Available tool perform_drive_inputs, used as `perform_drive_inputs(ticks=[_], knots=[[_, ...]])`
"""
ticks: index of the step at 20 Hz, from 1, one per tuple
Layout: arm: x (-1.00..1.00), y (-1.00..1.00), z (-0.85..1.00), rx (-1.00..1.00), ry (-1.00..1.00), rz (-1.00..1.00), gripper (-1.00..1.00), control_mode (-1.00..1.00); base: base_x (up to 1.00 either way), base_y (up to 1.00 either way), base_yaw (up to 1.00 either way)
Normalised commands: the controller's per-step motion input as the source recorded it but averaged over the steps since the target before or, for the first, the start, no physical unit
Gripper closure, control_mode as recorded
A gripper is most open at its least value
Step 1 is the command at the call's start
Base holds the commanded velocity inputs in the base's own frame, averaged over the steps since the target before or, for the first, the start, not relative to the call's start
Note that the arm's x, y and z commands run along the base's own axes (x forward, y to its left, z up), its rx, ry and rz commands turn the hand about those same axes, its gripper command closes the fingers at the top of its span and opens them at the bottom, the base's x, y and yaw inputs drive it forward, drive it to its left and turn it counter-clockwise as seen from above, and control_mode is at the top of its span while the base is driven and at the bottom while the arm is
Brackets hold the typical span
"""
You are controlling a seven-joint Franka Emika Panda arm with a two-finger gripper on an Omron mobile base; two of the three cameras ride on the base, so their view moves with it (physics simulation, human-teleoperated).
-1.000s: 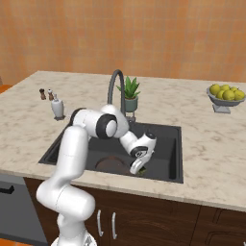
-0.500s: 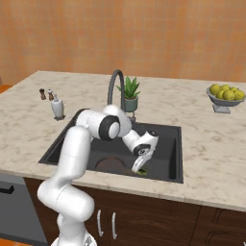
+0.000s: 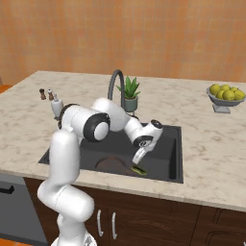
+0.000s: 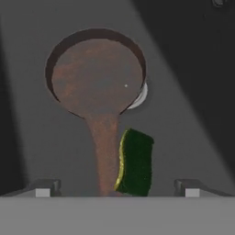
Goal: Pick the pan and sponge and place them into the sink. Then turn on the water.
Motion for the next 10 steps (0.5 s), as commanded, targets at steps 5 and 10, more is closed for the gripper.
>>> perform_drive_inputs(ticks=[5,10], knots=[[-0.23,0.08,1.0,0.23,-0.13,-0.11,-1.0,-1.0,0.0,0.0,0.0],[-0.27,0.18,0.8,0.4,-0.16,-0.04,-1.0,-1.0,0.0,0.0,0.0]])
